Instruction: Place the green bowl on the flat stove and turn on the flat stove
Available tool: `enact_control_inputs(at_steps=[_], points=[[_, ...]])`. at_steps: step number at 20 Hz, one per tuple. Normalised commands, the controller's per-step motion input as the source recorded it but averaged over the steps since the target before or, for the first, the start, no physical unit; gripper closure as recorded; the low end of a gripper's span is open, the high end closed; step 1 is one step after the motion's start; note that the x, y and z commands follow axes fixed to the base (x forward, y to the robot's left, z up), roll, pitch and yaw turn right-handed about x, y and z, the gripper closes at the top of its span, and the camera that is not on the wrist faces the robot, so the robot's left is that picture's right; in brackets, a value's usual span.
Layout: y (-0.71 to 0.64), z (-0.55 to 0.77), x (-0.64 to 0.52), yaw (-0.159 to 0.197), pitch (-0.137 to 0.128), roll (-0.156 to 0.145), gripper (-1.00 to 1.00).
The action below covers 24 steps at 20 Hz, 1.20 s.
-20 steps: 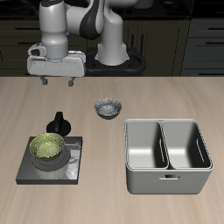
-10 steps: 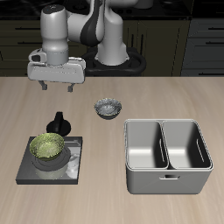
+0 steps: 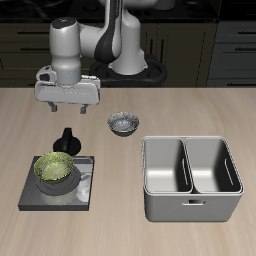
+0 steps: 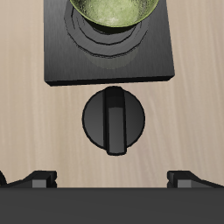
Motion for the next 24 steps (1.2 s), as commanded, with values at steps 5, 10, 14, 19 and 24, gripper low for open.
enact_control_inputs(at_steps=[5,10,14,19,24], points=[[-0.04,-0.26,0.08,0.002,0.026,-0.014,-1.0],[0.0,-0.17,0.01,-0.011,0.017,-0.003,-1.0],[0.07,-0.1,-0.05,-0.021,0.014,0.017,-1.0],[0.06,-0.12,-0.05,-0.014,0.01,0.015,-1.0],[-0.02,-0.08,0.0,-0.004,0.001,-0.004,-1.0]])
